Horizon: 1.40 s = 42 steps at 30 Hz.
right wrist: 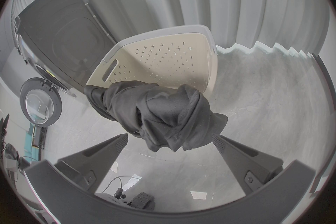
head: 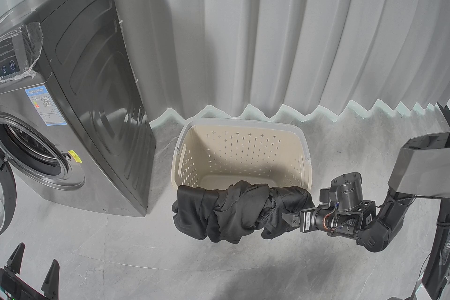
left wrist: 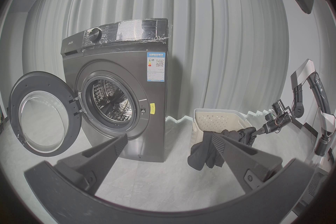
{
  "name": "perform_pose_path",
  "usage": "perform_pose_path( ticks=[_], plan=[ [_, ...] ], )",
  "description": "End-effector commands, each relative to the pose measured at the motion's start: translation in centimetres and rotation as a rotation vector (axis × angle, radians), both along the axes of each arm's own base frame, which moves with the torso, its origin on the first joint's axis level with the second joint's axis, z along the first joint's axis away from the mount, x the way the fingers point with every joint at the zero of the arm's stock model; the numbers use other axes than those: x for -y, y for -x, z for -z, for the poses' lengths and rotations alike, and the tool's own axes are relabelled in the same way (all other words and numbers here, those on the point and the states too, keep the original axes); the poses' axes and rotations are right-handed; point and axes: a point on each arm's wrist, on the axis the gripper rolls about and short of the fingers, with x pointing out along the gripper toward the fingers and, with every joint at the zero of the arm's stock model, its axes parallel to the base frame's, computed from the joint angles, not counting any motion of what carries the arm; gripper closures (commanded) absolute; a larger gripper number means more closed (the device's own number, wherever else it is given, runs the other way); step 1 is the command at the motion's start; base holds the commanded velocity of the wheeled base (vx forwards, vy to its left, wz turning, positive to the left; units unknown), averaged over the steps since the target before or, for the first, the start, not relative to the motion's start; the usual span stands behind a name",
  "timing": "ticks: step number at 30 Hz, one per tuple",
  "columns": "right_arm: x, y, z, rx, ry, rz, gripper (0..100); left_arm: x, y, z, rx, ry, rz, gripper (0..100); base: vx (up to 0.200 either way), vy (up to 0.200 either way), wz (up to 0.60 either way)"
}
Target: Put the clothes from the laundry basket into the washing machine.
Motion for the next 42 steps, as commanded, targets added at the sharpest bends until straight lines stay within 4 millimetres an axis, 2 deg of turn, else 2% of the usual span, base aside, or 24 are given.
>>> perform_pose_path(
  ticks=[1,7,14,15,28,36,42],
  plan=[
    [0.2,-1.8,1.7,-0.016,0.008,0.030,0,0.0,0.0,0.5,0.000,0.002,0.000,0,0.000,0.000,0.00],
    [-0.1,-3.3,2.8,-0.012,0.006,0.047,0,0.0,0.0,0.5,0.000,0.002,-0.001,0,0.000,0.000,0.00],
    [-0.4,-4.2,2.7,0.024,-0.011,0.051,0,0.0,0.0,0.5,0.000,0.002,-0.001,0,0.000,0.000,0.00],
    [-0.4,-4.2,2.6,0.034,-0.014,0.052,100,0.0,0.0,0.5,0.000,0.002,-0.001,0,0.000,0.000,0.00],
    [-0.6,-3.3,1.9,0.090,-0.040,0.032,100,0.0,0.0,0.5,0.000,0.002,0.000,0,0.000,0.000,0.00],
    [-0.8,-0.4,-1.3,0.213,-0.087,-0.027,100,0.0,0.0,0.5,0.000,0.002,-0.001,0,0.000,0.000,0.00],
    [-1.3,2.4,-4.6,0.312,-0.144,-0.087,100,0.0,0.0,0.5,0.000,0.000,0.000,0,0.000,0.000,0.00]
  ],
)
